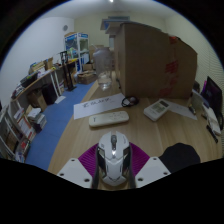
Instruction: Arrange mouse
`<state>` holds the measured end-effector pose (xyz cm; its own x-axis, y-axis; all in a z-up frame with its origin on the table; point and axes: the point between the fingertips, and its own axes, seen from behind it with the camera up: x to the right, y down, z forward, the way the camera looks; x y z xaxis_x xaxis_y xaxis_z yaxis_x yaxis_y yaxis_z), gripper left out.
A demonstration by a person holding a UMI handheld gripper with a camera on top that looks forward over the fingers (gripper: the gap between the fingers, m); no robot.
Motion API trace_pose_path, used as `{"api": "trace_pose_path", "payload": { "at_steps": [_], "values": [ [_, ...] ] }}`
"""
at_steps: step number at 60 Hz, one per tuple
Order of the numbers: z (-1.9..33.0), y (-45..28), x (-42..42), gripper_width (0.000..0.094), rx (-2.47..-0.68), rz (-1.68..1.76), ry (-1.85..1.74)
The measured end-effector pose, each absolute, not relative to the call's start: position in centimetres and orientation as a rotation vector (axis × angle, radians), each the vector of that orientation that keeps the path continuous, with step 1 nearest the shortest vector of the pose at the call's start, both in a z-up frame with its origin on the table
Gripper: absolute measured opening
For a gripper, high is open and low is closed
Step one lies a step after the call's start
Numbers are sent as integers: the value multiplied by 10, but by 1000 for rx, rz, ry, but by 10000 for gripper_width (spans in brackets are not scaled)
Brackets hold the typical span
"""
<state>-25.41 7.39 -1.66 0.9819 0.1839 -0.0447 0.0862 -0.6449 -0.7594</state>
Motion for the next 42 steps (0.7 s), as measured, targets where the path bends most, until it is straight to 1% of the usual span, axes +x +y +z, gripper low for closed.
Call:
{"api": "trace_pose_path", "payload": {
  "at_steps": [3, 5, 7, 10, 14, 16, 18, 22, 29, 32, 39, 40, 41, 42],
  "values": [
    [-12, 70, -254, 400, -2292, 164, -195],
    [0, 70, -252, 396, -2267, 156, -213],
    [22, 69, -249, 394, -2218, 149, -239],
    [65, 67, -241, 393, -2130, 162, -233],
    [117, 67, -206, 392, -2033, 121, -179],
    [134, 65, -181, 389, -2004, 88, -136],
    [142, 65, -156, 389, -2004, 72, -101],
    [126, 53, -109, 389, -2039, 43, -24],
    [51, 26, -62, 389, -2176, 10, 50],
    [27, 20, -58, 392, -2202, 26, 53],
    [-10, 10, -65, 395, -2259, 43, 11],
    [-14, 8, -68, 435, -2279, 43, 4],
    [-15, 11, -67, 474, -2238, 38, -1],
    [-14, 12, -66, 417, -2235, 33, -5]
  ]
}}
